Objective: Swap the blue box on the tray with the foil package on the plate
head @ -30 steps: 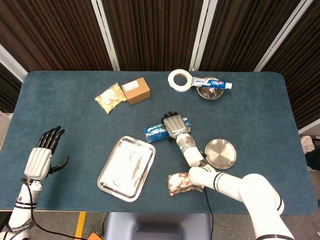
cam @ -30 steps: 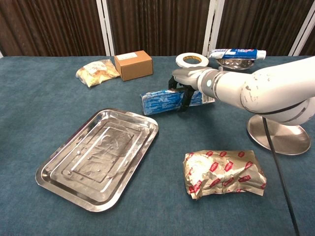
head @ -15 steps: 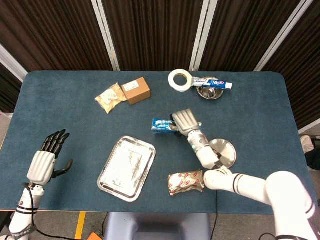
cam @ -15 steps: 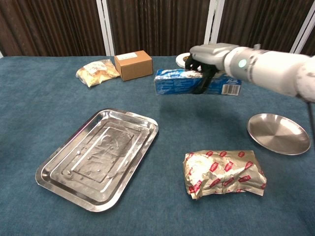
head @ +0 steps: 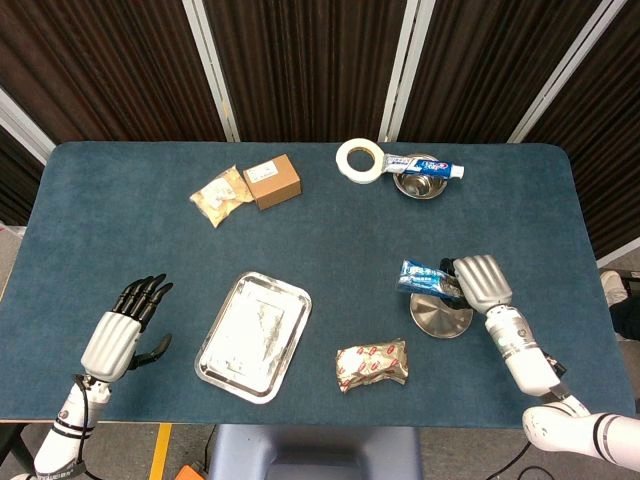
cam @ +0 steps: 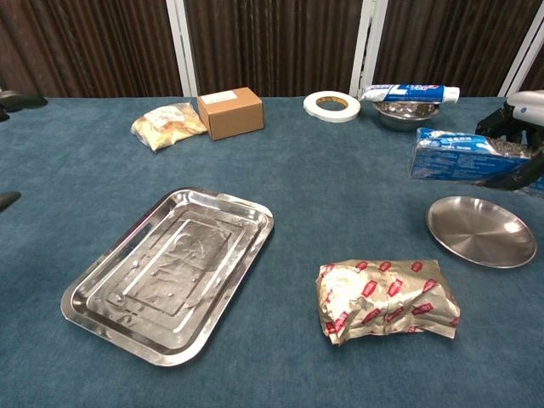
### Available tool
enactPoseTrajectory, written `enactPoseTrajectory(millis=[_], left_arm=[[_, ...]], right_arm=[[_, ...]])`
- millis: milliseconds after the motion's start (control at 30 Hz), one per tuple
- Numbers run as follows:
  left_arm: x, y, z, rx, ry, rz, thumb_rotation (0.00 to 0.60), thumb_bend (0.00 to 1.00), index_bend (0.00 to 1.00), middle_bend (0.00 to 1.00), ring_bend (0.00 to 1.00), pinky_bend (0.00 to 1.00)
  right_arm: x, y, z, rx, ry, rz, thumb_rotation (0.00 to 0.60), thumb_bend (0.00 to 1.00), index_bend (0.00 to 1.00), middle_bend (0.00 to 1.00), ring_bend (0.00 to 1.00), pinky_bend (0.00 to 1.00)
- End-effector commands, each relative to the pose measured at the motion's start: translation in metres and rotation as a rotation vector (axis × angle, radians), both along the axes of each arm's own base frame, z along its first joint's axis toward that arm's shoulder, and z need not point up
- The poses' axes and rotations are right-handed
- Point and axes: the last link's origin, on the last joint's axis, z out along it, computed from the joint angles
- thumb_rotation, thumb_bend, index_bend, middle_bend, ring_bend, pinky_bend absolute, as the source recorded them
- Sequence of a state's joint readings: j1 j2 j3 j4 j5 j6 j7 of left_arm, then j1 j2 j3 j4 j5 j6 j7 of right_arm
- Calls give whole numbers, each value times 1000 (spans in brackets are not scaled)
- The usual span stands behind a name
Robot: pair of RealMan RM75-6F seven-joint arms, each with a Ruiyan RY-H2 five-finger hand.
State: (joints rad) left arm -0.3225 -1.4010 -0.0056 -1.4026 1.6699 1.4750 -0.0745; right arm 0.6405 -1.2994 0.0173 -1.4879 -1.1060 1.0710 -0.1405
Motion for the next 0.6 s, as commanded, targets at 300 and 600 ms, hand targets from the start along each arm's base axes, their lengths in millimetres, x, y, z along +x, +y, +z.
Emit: enactPoseTrajectory(millis=[300,600], left_arm=[[-1,1,-16,-35,33,27,600,386,0,0,0,101],[-1,2,-13,-23,21,23,600,386,0,0,0,101]], right_arm=[[-30,-8,-42,127,-53,-9,600,392,23,163,123,270],[-30,10,-26,161,-52,18,600,328,0,134,107,224]])
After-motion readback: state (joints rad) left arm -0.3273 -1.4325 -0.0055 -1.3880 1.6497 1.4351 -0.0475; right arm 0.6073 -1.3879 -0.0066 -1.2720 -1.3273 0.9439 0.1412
